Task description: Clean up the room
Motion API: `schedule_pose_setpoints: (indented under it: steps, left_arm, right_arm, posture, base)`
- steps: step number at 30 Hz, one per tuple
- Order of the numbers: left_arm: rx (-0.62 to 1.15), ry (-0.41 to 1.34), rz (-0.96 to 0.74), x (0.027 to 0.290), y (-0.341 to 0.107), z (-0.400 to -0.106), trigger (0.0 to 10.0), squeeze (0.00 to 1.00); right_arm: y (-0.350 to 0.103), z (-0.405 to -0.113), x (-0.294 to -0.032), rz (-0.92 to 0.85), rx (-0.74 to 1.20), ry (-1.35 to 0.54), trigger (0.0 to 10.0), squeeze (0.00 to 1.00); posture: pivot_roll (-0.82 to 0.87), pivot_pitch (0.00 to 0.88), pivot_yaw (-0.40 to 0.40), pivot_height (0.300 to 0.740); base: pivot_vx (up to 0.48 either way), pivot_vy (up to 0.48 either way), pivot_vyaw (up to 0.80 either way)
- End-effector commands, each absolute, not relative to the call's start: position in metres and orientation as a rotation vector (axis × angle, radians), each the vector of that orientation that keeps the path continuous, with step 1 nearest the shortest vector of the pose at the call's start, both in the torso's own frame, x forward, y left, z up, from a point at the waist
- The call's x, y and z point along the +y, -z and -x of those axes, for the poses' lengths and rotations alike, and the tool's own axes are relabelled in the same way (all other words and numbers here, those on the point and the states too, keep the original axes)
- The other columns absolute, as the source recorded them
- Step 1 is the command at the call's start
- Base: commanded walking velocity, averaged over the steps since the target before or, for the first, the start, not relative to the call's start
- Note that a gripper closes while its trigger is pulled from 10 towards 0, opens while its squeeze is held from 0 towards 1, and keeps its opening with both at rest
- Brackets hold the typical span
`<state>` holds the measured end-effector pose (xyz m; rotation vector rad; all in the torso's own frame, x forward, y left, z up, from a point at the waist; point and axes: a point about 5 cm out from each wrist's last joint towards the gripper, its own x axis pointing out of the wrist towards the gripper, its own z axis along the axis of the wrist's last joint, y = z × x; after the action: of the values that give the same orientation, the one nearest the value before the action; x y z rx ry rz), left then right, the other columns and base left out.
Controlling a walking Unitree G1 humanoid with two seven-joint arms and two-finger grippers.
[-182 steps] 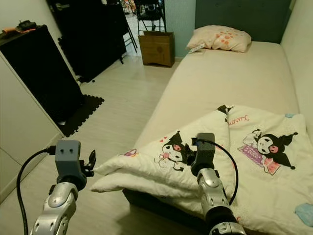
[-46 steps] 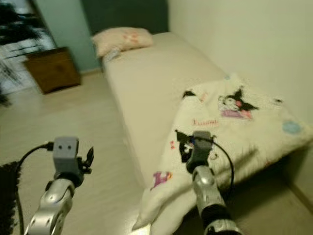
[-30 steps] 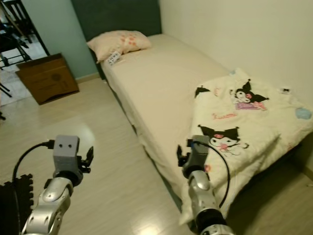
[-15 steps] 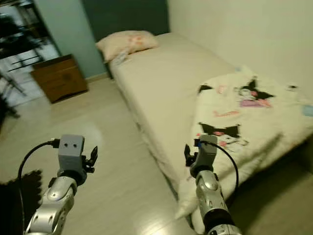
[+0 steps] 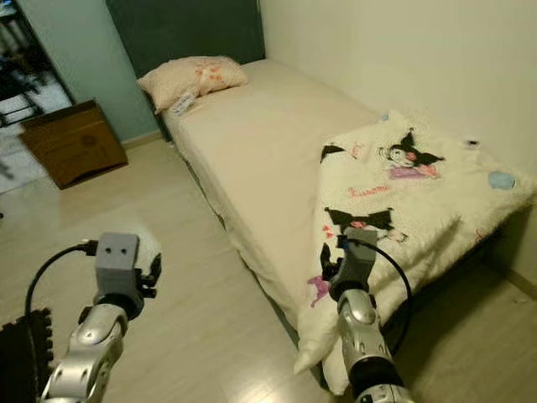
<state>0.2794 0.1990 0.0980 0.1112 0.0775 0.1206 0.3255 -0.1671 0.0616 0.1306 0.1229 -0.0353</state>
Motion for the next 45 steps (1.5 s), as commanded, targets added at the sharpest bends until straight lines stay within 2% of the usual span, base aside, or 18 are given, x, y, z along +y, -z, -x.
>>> schedule_pose_setpoints:
  steps: [1,14,32,45]
  left_arm:
    - [0.084,-0.119,-0.117,0.200,-0.096,-0.279,10.0,0.00]
    - [0.068,-0.117,-0.103,0.196,-0.097,-0.282,10.0,0.00]
    - [0.061,-0.193,-0.074,0.199,-0.092,-0.278,10.0,0.00]
    - [0.050,-0.185,-0.043,0.194,-0.092,-0.279,10.0,0.00]
  right_arm:
    - [-0.058,-0.323,-0.170,-0.142,0.134,0.053,10.0,0.00]
    - [-0.059,-0.323,-0.173,-0.142,0.134,0.060,10.0,0.00]
    - [-0.062,-0.323,-0.185,-0.118,0.134,0.057,10.0,0.00]
    - [-0.064,-0.324,-0.188,-0.110,0.131,0.066,10.0,0.00]
  posture:
    - [-0.02,0.082,0.086,0.740]
    - [-0.02,0.075,0.081,0.740]
    - [-0.03,0.072,0.041,0.740]
    - [-0.05,0.067,0.048,0.740]
  base:
    - [0.000,0.000,-0.80]
    - [0.000,0.000,-0.80]
    - [0.000,0.000,0.00]
    - [0.307,0.000,0.00]
